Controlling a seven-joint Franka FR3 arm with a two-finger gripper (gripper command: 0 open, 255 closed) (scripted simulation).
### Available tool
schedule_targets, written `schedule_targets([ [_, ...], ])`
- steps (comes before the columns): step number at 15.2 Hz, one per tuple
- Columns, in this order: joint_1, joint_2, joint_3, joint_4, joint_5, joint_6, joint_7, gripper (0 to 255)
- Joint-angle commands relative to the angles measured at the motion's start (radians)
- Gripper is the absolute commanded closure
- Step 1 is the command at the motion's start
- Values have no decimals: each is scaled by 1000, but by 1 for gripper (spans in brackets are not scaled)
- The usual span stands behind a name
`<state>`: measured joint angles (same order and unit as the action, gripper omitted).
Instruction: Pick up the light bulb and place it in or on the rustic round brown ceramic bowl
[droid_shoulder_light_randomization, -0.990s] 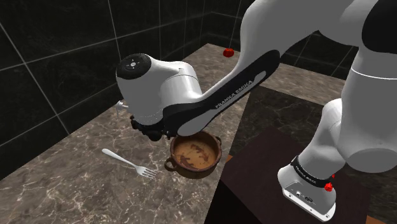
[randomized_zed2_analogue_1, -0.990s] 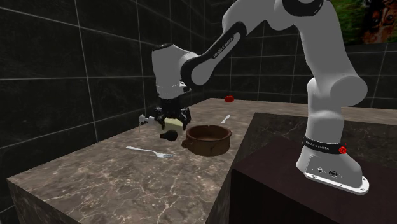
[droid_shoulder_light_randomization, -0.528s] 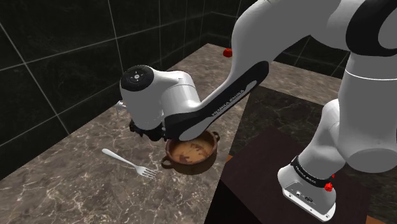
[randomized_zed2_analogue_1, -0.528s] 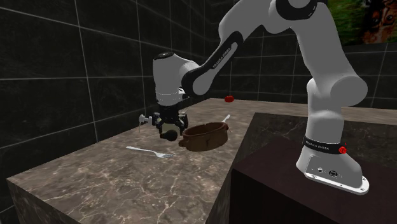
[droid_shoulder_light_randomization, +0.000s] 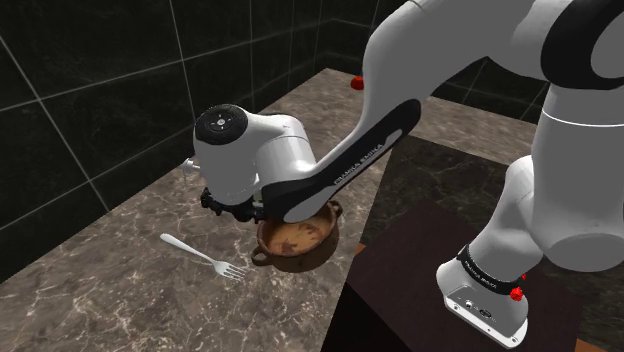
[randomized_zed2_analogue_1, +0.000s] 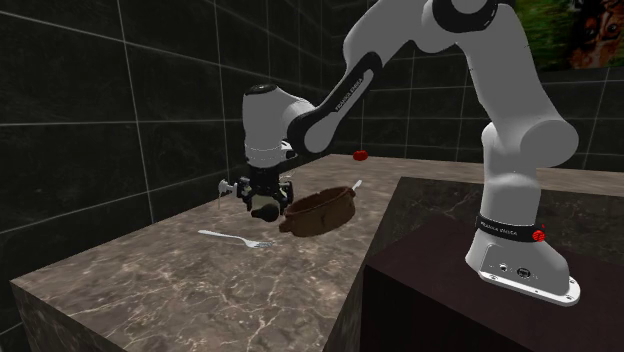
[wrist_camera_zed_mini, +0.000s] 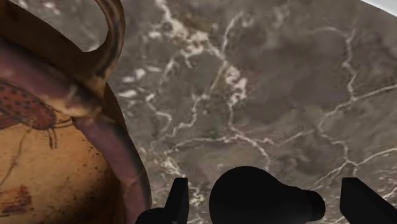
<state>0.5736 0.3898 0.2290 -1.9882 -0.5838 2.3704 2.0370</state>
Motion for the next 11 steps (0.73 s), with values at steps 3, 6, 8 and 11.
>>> schedule_targets([
  [3, 2, 4, 0, -36, 5, -50, 3, 255],
  [6, -2, -11, 0, -59, 5, -41, 4, 255],
  [8, 3, -13, 3, -61, 5, -44, 10, 255],
  [11, 2, -14, 2, -51, 4, -43, 8, 0],
])
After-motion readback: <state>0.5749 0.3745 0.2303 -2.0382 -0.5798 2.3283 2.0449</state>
